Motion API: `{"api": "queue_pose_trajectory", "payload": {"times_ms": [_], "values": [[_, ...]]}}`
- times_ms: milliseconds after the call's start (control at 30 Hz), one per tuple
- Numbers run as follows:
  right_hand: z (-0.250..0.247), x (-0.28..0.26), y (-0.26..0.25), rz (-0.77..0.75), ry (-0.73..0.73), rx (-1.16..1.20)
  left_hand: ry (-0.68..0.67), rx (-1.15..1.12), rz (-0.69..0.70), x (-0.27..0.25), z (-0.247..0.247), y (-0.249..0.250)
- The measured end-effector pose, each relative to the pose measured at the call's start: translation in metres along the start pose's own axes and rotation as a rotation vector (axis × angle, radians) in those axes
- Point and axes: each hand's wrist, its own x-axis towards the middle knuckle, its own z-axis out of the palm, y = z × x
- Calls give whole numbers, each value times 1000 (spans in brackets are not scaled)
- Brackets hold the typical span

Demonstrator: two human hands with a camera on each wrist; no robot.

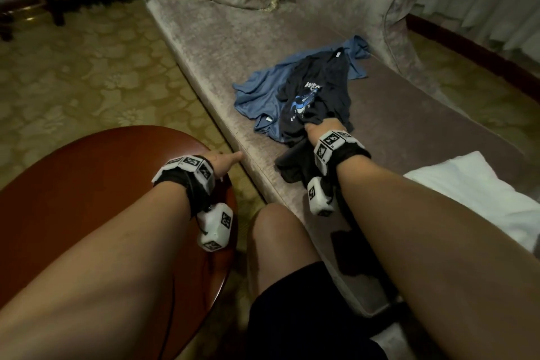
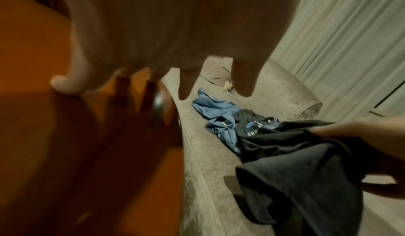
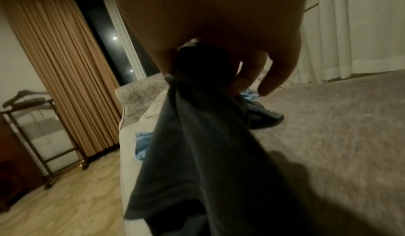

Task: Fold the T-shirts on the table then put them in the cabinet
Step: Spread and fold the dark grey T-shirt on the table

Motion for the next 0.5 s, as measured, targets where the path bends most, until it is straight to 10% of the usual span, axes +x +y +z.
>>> {"api": "queue_pose_trajectory", "payload": {"times_ms": [500], "values": [[-90, -177, -119, -679, 74, 375, 309, -572, 482, -171, -68, 21]]}}
